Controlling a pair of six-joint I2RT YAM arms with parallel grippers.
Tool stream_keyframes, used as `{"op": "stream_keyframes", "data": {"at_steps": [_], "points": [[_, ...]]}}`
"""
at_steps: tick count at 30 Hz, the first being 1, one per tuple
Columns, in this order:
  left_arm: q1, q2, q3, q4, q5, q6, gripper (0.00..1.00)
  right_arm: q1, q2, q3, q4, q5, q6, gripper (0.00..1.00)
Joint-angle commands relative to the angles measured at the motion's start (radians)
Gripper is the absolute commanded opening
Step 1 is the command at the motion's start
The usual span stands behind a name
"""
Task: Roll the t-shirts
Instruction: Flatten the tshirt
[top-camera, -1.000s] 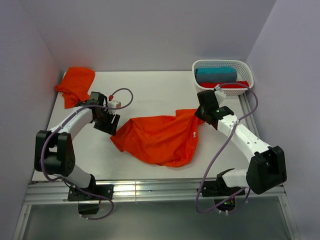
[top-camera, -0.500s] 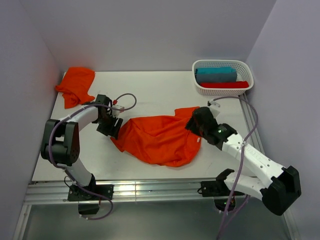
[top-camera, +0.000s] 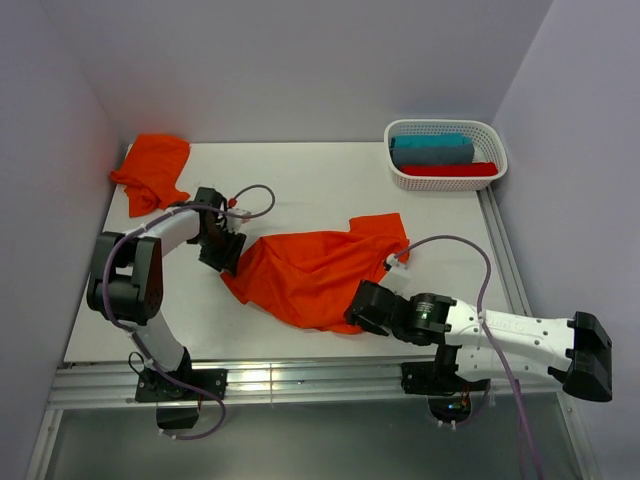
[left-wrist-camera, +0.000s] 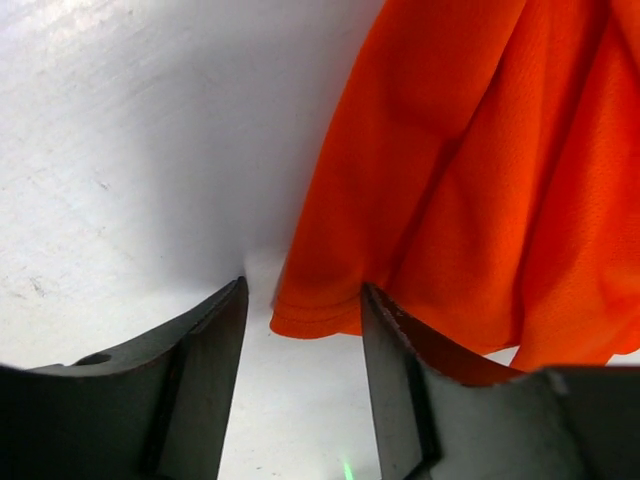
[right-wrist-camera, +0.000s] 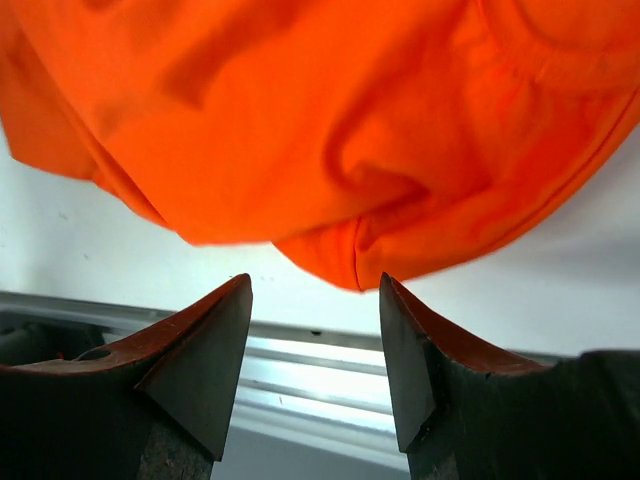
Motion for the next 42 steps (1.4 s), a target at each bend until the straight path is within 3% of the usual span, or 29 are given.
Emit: {"op": "stream_keyframes", "data": {"at_steps": [1, 7, 15, 17, 22, 25, 26, 29, 32, 39, 42], "points": [[-0.019, 0.027, 0.016, 0.029, 0.057, -0.023, 0.54, 0.058, 0.034, 0.016, -0.063, 0.058, 0.142, 0.61], [-0.025, 0.026, 0.01, 0.029, 0.074, -0.027, 0.42, 0.154, 0.0, -0.045, -0.079, 0.064, 0.271, 0.62], [-0.028, 0.018, 0.028, 0.023, 0.073, -0.033, 0.13, 0.158, 0.027, -0.115, -0.027, 0.069, 0.336, 0.65], [-0.028, 0.018, 0.032, 0.024, 0.071, -0.035, 0.01, 0.157, 0.038, -0.124, -0.024, 0.08, 0.353, 0.66], [-0.03, 0.02, 0.038, 0.027, 0.062, -0.036, 0.0, 0.114, 0.022, -0.176, 0.059, 0.084, 0.35, 0.66], [-0.03, 0.017, 0.045, 0.033, 0.04, -0.035, 0.0, 0.068, 0.015, -0.202, 0.101, 0.072, 0.314, 0.53], [-0.03, 0.018, 0.048, 0.03, 0.037, -0.035, 0.0, 0.037, 0.012, -0.208, 0.11, 0.068, 0.304, 0.38], [-0.028, 0.023, 0.079, 0.029, 0.01, -0.035, 0.0, -0.01, -0.001, -0.201, 0.121, 0.06, 0.247, 0.11], [-0.025, 0.047, 0.148, 0.021, -0.042, -0.042, 0.0, -0.09, -0.045, -0.169, 0.072, 0.069, 0.173, 0.0], [0.012, 0.231, 0.48, -0.027, -0.145, -0.056, 0.0, -0.414, -0.24, -0.119, -0.036, 0.008, -0.127, 0.0], [0.023, 0.294, 0.583, -0.022, -0.19, -0.058, 0.0, -0.57, -0.249, -0.078, -0.044, -0.032, -0.25, 0.0]]}}
